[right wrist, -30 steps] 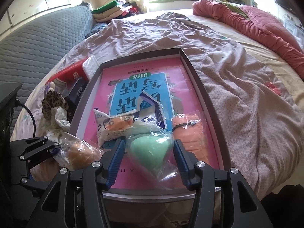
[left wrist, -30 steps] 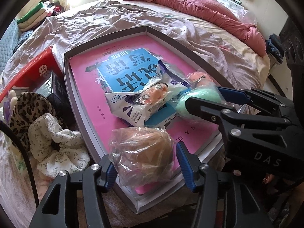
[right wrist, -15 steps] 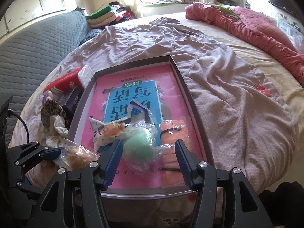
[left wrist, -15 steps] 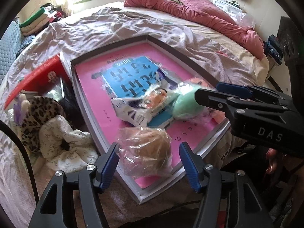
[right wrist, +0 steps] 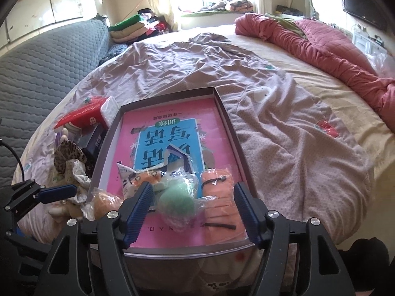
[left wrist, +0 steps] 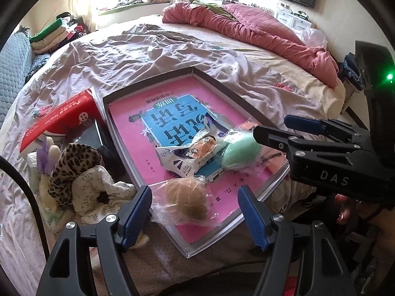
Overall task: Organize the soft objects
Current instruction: 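Withdraw both open tools from the tray back toward the pile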
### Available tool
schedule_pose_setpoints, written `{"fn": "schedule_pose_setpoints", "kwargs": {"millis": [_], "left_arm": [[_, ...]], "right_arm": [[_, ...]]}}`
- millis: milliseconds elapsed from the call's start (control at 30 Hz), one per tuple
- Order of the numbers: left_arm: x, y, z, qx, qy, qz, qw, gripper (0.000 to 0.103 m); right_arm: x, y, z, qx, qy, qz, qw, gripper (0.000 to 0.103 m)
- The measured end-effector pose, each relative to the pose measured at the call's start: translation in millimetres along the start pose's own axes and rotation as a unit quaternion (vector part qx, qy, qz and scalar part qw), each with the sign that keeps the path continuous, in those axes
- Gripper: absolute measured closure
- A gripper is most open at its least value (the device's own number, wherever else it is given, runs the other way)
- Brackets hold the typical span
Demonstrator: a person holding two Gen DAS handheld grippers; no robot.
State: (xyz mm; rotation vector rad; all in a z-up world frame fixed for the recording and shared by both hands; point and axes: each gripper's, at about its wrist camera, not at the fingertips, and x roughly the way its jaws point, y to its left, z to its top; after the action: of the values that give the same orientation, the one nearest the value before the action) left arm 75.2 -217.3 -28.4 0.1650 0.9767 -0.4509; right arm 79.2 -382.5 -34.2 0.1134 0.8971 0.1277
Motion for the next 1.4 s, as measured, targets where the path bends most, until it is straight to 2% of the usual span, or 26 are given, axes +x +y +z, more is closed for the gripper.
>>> {"fn": "schedule_pose_setpoints", "kwargs": {"millis": [433, 633, 1233, 1333, 1400], "left_arm": [[-20, 6, 5, -0.010, -0.025, -0.009, 0.9996, 0.023], [-29, 8, 6, -0.010, -0.034, -0.008, 0.9994, 0.022], [-71, 46, 7, -0.042, -0.066, 0.017, 0.9968, 0.022], [-75, 55, 7, -0.050, -0.060, 0.020, 0.9967, 0.022], [-80, 62, 6, -0.052, -0.055, 0.036, 0.9964, 0.022]], "right_arm": [[-13, 6, 7, -0.007, -0.010, -0.016, 1.000, 0.029], [-23, 11, 11, -0.009, -0.018, -0.023, 1.000, 0.028], [-43, 52, 24, -0.046, -0.043, -0.015, 0.998, 0.027], [-47, 59, 26, -0.053, -0.049, -0.013, 0.997, 0.027], [-51, 64, 28, -0.057, -0.059, -0.013, 0.997, 0.027]]}}
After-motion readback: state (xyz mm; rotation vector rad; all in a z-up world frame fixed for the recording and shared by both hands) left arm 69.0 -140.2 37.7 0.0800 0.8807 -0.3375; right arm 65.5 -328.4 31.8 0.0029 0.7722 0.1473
